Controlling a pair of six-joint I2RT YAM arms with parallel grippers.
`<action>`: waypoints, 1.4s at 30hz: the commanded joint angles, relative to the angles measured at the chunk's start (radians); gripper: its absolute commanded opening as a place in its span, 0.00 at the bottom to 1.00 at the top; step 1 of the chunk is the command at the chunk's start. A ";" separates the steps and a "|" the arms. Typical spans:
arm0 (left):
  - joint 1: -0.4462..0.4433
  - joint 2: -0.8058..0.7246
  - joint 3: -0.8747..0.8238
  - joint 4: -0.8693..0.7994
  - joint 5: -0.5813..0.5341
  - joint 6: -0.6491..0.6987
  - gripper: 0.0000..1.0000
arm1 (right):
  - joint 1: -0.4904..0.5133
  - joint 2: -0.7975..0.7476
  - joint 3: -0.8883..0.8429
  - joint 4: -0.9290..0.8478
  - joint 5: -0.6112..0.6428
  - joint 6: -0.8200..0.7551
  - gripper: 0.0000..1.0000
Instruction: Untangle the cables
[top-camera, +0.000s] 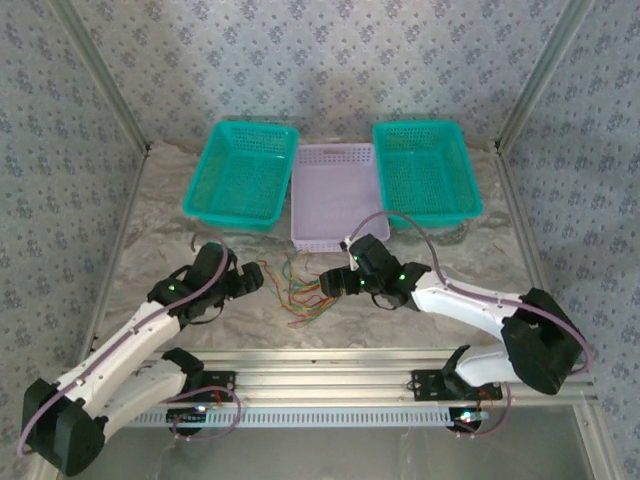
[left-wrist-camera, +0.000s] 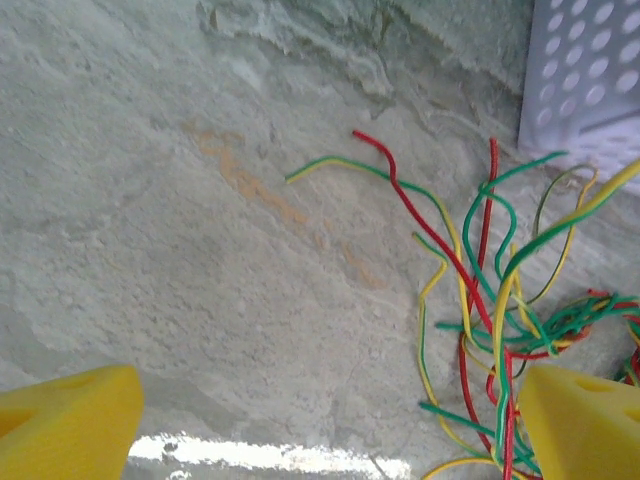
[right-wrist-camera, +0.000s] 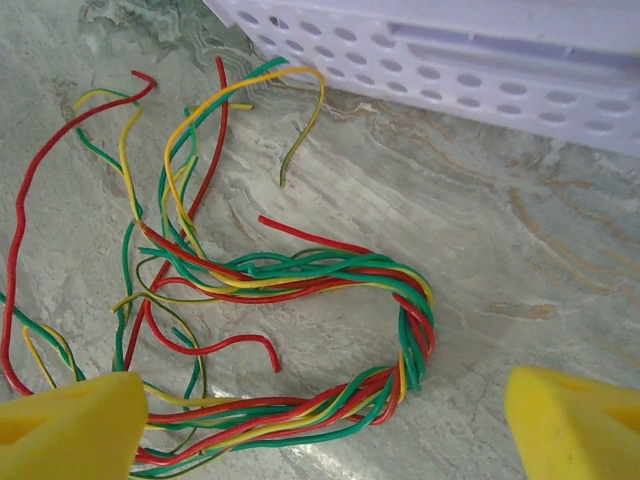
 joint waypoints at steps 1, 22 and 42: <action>-0.047 0.026 0.002 -0.030 -0.011 -0.035 0.96 | 0.008 0.035 0.030 0.014 -0.022 0.014 0.90; -0.213 0.211 0.067 0.155 -0.086 -0.115 0.62 | 0.020 0.095 -0.004 0.121 -0.114 0.037 0.64; -0.225 0.197 0.018 0.168 -0.102 -0.159 0.15 | 0.061 0.085 -0.015 0.180 -0.141 0.049 0.64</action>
